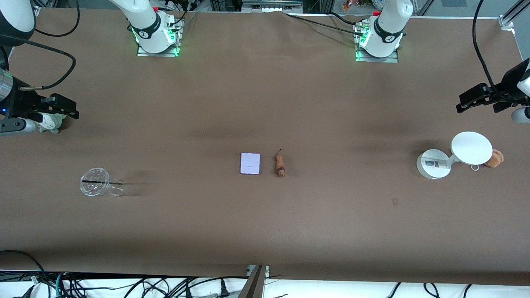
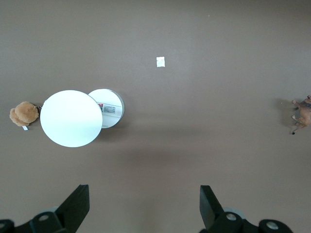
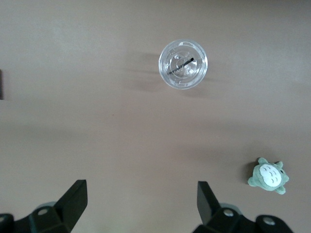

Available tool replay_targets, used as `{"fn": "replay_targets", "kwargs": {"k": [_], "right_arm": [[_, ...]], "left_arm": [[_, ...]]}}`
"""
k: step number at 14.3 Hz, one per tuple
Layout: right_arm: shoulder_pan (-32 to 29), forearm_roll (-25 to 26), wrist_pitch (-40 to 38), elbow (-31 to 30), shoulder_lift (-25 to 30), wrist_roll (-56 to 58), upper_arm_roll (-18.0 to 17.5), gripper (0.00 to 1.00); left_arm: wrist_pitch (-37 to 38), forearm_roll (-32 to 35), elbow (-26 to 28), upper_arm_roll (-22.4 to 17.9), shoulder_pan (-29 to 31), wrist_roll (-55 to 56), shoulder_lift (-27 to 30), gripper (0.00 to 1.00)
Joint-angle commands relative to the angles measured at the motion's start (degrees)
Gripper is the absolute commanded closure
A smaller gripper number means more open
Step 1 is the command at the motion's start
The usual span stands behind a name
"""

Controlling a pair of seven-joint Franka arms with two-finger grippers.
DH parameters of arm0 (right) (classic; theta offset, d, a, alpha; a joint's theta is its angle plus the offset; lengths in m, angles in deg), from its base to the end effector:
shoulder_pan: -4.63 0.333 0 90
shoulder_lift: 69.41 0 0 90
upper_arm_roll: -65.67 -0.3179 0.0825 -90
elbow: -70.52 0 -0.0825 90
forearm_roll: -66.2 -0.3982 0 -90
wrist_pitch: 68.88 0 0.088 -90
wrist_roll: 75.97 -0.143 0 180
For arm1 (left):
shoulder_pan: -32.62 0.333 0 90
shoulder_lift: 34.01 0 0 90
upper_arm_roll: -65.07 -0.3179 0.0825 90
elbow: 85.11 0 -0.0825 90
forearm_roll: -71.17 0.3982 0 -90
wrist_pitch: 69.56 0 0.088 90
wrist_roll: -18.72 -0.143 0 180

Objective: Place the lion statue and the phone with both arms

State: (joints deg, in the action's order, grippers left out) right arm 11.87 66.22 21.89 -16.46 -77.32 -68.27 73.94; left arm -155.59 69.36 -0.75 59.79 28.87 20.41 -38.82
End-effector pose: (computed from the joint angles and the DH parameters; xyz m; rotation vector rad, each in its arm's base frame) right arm 0.6064 -0.0061 0.5366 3.1195 0.1828 -0.1122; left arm 0.5857 0.0088 0.5838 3.1155 0.0853 -0.0849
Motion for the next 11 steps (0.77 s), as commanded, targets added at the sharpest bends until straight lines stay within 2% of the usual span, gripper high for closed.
{"fn": "replay_targets", "kwargs": {"k": [1, 11], "right_arm": [[0.1, 0.7, -0.9, 0.6, 0.0, 0.4, 0.1, 0.0], [0.1, 0.7, -0.9, 0.6, 0.0, 0.4, 0.1, 0.0]], "left_arm": [[0.9, -0.7, 0.0, -0.6, 0.0, -1.6, 0.8, 0.0], [0.6, -1.3, -0.7, -0.5, 0.9, -1.9, 0.7, 0.0]]}}
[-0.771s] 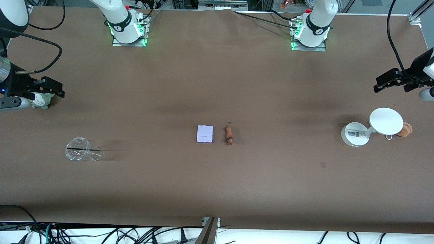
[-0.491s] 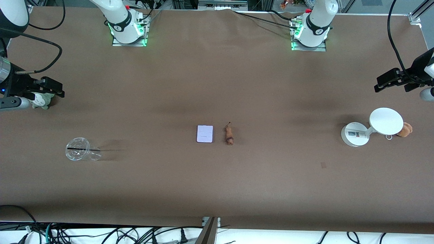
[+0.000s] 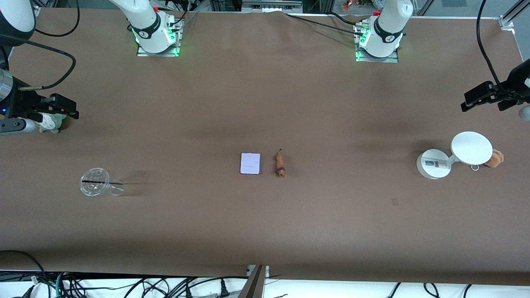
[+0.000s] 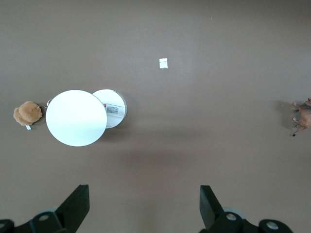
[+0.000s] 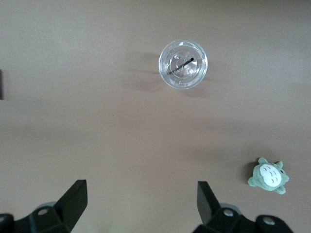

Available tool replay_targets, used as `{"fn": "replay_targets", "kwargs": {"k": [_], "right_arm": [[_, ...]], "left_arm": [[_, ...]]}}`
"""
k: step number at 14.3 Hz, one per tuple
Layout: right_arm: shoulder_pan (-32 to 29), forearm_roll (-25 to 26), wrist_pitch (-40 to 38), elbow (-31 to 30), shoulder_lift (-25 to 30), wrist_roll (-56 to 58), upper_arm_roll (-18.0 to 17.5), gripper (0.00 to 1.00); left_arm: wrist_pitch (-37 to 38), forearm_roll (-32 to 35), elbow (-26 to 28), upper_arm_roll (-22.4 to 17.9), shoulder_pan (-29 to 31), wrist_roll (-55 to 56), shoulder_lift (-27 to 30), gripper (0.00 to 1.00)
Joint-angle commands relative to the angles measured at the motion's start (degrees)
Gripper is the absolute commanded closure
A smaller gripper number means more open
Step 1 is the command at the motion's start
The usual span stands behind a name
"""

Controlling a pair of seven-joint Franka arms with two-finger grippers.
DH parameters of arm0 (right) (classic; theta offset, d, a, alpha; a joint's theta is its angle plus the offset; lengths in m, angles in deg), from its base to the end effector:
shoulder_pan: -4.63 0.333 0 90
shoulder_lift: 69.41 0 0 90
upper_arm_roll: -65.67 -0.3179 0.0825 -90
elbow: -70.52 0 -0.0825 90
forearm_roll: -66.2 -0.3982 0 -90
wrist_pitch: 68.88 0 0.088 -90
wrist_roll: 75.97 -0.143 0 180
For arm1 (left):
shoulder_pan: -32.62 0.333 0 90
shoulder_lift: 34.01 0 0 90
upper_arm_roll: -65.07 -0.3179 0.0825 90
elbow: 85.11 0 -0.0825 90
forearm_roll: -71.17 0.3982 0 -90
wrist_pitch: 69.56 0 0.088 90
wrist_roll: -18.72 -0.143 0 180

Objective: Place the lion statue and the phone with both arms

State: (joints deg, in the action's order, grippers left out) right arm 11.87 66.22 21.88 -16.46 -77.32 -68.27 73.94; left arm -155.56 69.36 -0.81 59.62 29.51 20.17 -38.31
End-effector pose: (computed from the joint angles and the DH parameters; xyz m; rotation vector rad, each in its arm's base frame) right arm 0.6064 -0.0061 0.5366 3.1195 0.1828 -0.1125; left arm 0.5833 0.0171 0.5894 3.1144 0.1005 -0.0699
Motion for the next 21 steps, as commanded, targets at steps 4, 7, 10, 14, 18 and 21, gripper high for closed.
{"fn": "replay_targets", "kwargs": {"k": [4, 7, 10, 14, 18, 21], "right_arm": [[0.1, 0.6, -0.8, 0.6, 0.0, 0.4, 0.1, 0.0], [0.1, 0.7, -0.8, 0.6, 0.0, 0.4, 0.0, 0.0], [0.1, 0.7, -0.8, 0.6, 0.0, 0.4, 0.1, 0.0], [0.1, 0.6, -0.8, 0.6, 0.0, 0.3, 0.1, 0.0], [0.1, 0.5, -0.8, 0.6, 0.0, 0.3, 0.1, 0.0], [0.1, 0.6, -0.8, 0.6, 0.0, 0.3, 0.1, 0.0]], "left_arm": [[0.5, -1.4, -0.7, -0.4, 0.4, -1.5, 0.0, 0.0], [0.4, -1.4, -0.8, -0.4, 0.2, -1.5, -0.2, 0.0], [0.0, -1.5, -0.8, -0.4, 0.3, -1.5, -0.4, 0.0], [-3.1, -1.4, -0.8, -0.4, 0.3, -0.6, -0.8, 0.0], [-3.4, -1.5, -0.8, -1.0, 1.6, -0.6, -1.3, 0.0], [-3.4, -0.8, -0.8, -0.9, 1.6, -0.7, -2.6, 0.0]]}}
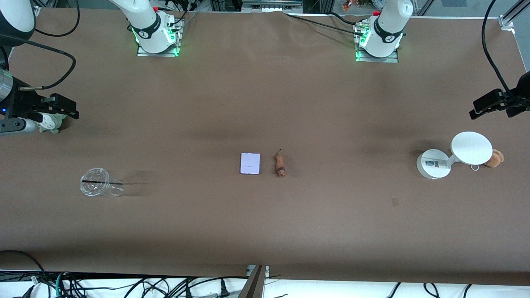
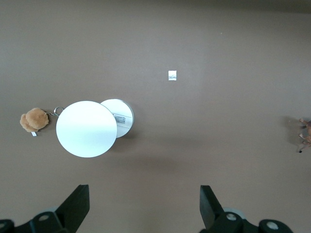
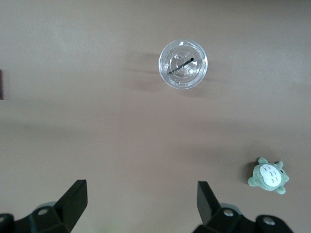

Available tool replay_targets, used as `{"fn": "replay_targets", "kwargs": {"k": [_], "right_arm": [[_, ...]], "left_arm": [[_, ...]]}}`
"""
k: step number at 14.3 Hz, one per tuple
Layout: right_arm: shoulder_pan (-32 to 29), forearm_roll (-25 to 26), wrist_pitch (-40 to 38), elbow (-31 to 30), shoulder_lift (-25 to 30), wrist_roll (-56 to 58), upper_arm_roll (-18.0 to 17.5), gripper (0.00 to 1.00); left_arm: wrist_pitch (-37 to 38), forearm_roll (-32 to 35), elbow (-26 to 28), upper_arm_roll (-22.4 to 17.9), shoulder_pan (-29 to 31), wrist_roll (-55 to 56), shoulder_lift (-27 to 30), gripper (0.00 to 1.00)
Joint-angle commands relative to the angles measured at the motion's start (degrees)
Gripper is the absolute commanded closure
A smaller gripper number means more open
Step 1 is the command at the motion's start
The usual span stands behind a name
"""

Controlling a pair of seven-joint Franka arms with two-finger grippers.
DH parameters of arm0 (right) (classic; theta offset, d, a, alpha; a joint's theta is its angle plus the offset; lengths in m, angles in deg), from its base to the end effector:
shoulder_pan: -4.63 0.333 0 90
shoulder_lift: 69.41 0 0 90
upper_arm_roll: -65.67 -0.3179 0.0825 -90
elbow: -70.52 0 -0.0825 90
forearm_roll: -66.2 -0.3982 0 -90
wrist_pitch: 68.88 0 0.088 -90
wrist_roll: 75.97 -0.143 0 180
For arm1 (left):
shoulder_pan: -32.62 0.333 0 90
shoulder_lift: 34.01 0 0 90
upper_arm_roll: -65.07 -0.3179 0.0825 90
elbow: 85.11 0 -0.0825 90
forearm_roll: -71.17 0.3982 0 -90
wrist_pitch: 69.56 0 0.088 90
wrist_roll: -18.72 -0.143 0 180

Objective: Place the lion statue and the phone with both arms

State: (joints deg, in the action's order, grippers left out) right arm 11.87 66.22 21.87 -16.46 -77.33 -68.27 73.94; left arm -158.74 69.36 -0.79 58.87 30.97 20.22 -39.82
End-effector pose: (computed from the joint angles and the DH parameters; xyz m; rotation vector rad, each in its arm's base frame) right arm 0.6064 -0.0061 0.5365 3.1195 0.1828 -0.1131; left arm 0.5968 0.0399 0.5784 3.1161 0.1636 -0.0241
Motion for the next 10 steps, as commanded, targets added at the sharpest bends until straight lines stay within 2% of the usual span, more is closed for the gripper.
{"fn": "replay_targets", "kwargs": {"k": [1, 4, 10], "right_arm": [[0.1, 0.5, -0.8, 0.6, 0.0, 0.3, 0.1, 0.0], [0.1, 0.7, -0.8, 0.6, 0.0, 0.2, 0.1, 0.0], [0.1, 0.3, -0.8, 0.8, -0.1, 0.0, 0.1, 0.0]], "left_arm": [[-0.2, -0.8, -0.9, -0.3, 0.3, -1.3, -1.0, 0.0], [-0.1, -1.1, -3.7, -0.4, 0.2, -0.8, -1.1, 0.0], [0.0, -1.3, -3.8, -0.4, 0.3, -0.7, -1.3, 0.0]]}}
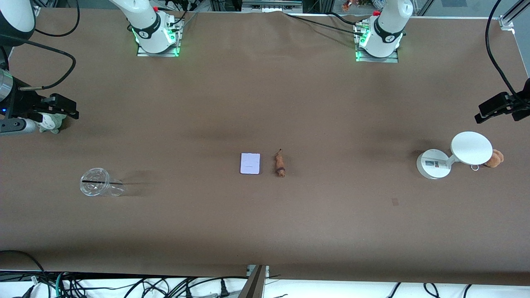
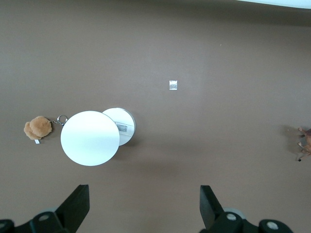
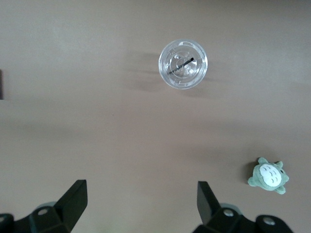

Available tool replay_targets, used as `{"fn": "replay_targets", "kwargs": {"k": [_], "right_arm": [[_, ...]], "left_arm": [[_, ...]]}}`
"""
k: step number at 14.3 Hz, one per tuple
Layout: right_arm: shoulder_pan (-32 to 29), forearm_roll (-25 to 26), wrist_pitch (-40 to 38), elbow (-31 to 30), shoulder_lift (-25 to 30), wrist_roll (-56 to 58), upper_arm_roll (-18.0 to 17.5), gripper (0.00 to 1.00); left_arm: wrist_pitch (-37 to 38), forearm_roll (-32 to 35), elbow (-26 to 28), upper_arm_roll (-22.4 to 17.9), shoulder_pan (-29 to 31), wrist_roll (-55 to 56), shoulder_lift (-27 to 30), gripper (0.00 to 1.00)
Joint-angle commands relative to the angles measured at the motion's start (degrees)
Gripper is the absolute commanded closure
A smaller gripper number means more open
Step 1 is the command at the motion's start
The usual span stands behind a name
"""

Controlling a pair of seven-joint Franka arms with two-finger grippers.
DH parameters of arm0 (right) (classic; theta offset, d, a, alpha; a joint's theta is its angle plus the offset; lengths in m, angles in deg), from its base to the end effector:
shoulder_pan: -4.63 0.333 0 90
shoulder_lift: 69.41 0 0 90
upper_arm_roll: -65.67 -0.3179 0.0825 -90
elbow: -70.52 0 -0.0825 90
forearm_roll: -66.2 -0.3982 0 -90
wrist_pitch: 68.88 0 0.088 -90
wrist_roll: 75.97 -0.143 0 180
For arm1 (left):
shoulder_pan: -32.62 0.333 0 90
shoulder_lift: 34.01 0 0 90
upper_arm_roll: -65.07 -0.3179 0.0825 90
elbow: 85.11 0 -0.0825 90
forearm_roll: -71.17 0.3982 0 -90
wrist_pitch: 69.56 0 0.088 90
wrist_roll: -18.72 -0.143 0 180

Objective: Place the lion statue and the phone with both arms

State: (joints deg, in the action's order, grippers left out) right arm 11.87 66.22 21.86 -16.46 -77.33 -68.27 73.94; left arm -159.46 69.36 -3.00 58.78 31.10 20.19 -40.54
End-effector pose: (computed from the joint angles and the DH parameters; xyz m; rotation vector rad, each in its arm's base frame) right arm 0.6064 -0.0061 0.5365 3.1195 0.1828 -0.1133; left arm 0.6038 0.0422 0.5908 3.1184 0.1680 0.0362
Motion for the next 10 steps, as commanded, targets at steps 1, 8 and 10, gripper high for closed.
{"fn": "replay_targets", "kwargs": {"k": [1, 8, 10], "right_arm": [[0.1, 0.2, -0.7, 0.6, -0.1, 0.0, 0.1, 0.0], [0.0, 0.2, -0.7, 0.6, -0.2, 0.0, 0.1, 0.0], [-0.1, 0.2, -0.7, 0.6, -0.3, -0.1, 0.2, 0.0]], "left_arm": [[0.6, -1.3, -1.6, -0.3, 0.2, -0.7, -0.7, 0.0], [0.5, -1.5, -1.6, -0.2, 0.3, -0.8, -1.2, 0.0], [0.5, -1.3, -1.5, -0.2, 0.3, -0.9, -1.2, 0.0]]}}
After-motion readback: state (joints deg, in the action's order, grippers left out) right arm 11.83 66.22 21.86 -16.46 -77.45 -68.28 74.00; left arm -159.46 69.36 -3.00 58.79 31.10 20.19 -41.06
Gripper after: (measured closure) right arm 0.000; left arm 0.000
